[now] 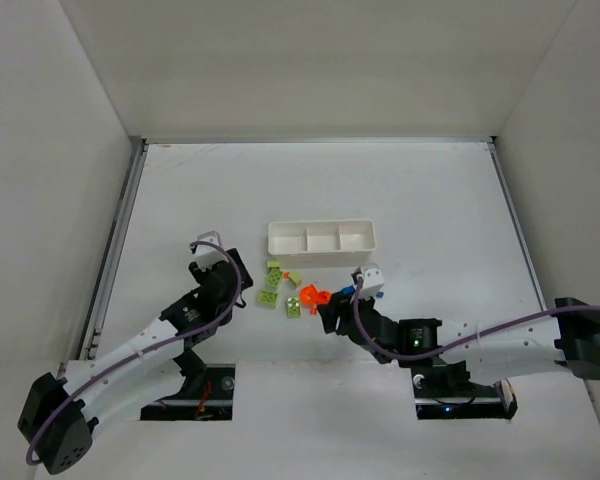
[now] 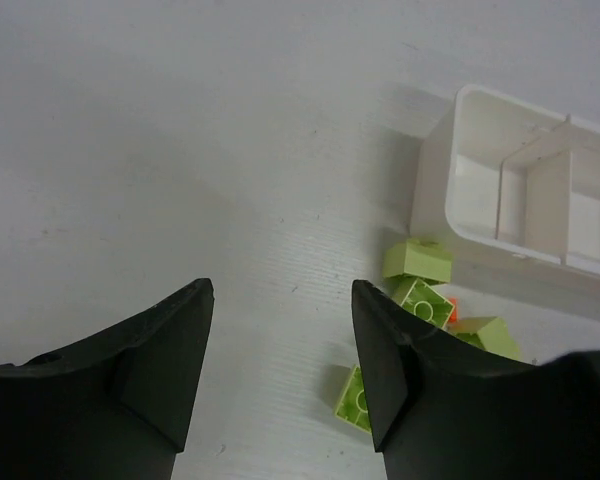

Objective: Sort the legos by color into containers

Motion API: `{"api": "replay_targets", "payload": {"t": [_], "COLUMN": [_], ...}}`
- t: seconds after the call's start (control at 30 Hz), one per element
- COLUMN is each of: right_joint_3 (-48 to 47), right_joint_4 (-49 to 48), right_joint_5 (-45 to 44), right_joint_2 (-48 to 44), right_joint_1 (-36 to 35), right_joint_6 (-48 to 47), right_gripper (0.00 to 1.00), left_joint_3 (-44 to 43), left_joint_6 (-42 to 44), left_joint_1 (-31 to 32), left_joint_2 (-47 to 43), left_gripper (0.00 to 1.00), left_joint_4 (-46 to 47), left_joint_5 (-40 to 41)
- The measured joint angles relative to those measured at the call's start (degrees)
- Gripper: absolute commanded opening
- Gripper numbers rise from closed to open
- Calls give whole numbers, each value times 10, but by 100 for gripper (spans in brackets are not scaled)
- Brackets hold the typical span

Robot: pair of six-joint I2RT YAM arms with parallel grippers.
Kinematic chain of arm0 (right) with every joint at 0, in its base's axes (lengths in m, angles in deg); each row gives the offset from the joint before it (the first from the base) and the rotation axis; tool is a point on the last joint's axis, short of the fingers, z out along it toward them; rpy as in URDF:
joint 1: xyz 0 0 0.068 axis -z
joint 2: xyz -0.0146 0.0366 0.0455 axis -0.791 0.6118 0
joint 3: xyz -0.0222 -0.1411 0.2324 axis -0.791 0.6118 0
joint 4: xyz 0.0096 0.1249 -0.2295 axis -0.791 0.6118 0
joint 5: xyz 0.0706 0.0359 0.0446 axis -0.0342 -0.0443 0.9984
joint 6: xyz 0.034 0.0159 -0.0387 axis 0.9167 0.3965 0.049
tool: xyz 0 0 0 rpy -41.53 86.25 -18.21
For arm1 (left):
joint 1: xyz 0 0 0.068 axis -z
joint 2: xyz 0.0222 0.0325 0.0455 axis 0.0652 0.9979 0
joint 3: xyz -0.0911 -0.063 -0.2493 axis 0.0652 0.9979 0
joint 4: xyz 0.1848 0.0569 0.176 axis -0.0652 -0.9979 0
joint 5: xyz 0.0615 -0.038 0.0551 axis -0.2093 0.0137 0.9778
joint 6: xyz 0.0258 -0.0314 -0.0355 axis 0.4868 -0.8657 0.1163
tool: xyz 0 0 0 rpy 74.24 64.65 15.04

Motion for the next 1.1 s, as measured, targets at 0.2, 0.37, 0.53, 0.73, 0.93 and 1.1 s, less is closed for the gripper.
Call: {"api": "replay_targets", "payload": {"t": [0.2, 0.37, 0.53, 0.73, 0.93, 1.1], "right_joint_3": [-11, -22, -51, -121, -181, -203], "right_joint_4": [24, 38, 49, 48, 48, 48], "right_joint_5": [43, 78, 103, 107, 104, 101], "right_joint_2": [4, 28, 88, 194, 292, 330], "right_joint_1": [52, 82, 94, 52, 41, 42], "right_joint_6": [21, 27, 25, 10, -2, -7], "right_gripper": [17, 18, 39, 66, 67, 65], "left_joint_3": [2, 17, 20, 20, 20, 25], "left_joint_6": [2, 11, 27, 32, 13, -5], "left_joint_1": [27, 42, 65, 101, 149, 163], "left_joint_2": [-10, -50, -30, 1, 1, 12], "left_gripper": [49, 20, 12, 30, 39, 39], "left_joint_4": [17, 45, 67, 63, 32, 26], "left_joint_5": [-27, -32, -34, -4, 39, 63]}}
